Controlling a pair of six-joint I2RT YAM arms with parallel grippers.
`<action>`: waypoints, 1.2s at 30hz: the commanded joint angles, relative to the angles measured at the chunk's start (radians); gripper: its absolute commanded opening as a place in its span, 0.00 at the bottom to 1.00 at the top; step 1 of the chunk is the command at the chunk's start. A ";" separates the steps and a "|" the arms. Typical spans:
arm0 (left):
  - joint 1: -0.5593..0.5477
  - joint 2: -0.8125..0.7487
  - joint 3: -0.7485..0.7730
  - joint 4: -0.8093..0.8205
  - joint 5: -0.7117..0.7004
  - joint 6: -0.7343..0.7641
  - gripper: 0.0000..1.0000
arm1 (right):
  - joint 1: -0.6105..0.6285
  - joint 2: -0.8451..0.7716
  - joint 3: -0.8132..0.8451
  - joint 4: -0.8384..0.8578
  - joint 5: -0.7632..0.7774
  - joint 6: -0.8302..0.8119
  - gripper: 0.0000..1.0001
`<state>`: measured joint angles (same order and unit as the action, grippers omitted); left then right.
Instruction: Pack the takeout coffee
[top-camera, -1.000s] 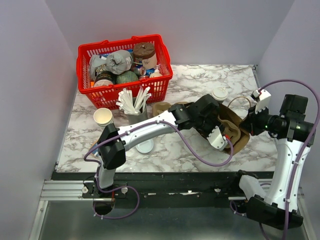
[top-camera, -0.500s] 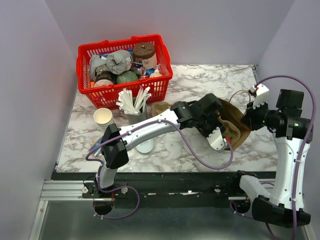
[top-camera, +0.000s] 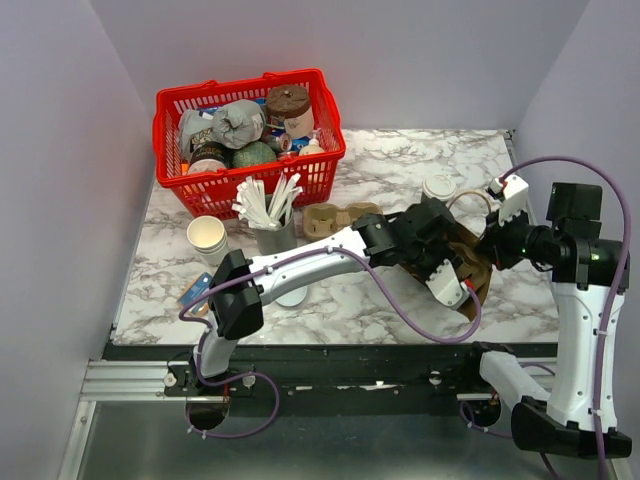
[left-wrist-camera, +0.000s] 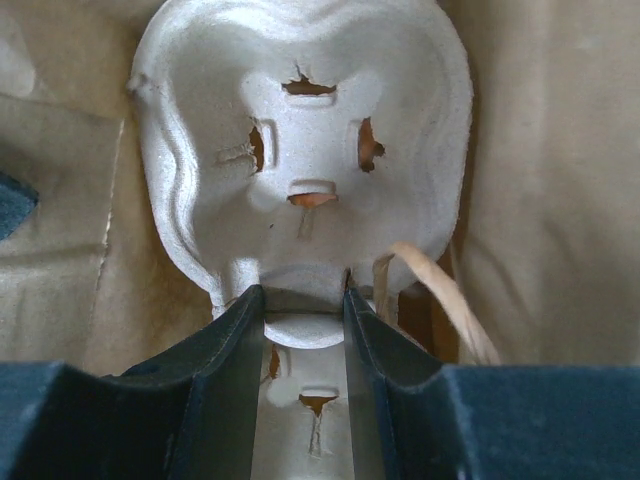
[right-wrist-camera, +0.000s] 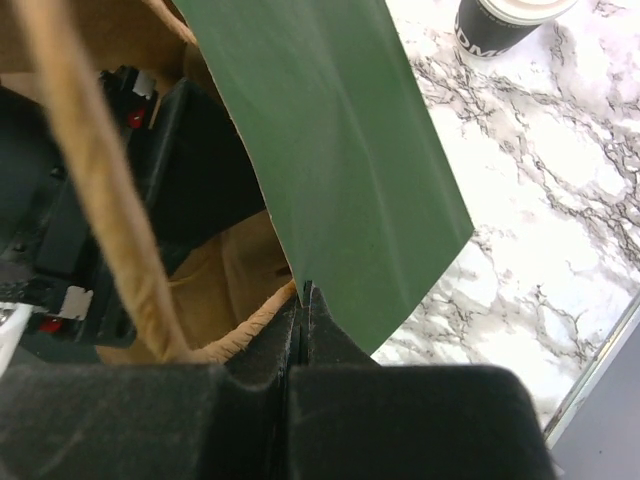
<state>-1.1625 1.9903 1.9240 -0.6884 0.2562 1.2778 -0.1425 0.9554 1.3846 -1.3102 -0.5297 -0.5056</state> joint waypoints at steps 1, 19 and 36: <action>-0.019 0.015 -0.002 0.058 -0.075 -0.054 0.00 | 0.011 -0.017 0.033 -0.124 -0.016 -0.001 0.01; -0.026 0.028 0.003 -0.054 -0.051 -0.034 0.00 | 0.011 0.012 0.054 -0.135 -0.058 0.026 0.01; -0.008 0.058 -0.095 0.204 -0.147 -0.095 0.00 | 0.012 0.013 0.028 -0.199 -0.162 -0.057 0.01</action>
<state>-1.1690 2.0331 1.8355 -0.5777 0.1486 1.2362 -0.1383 0.9867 1.4254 -1.3384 -0.6090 -0.5385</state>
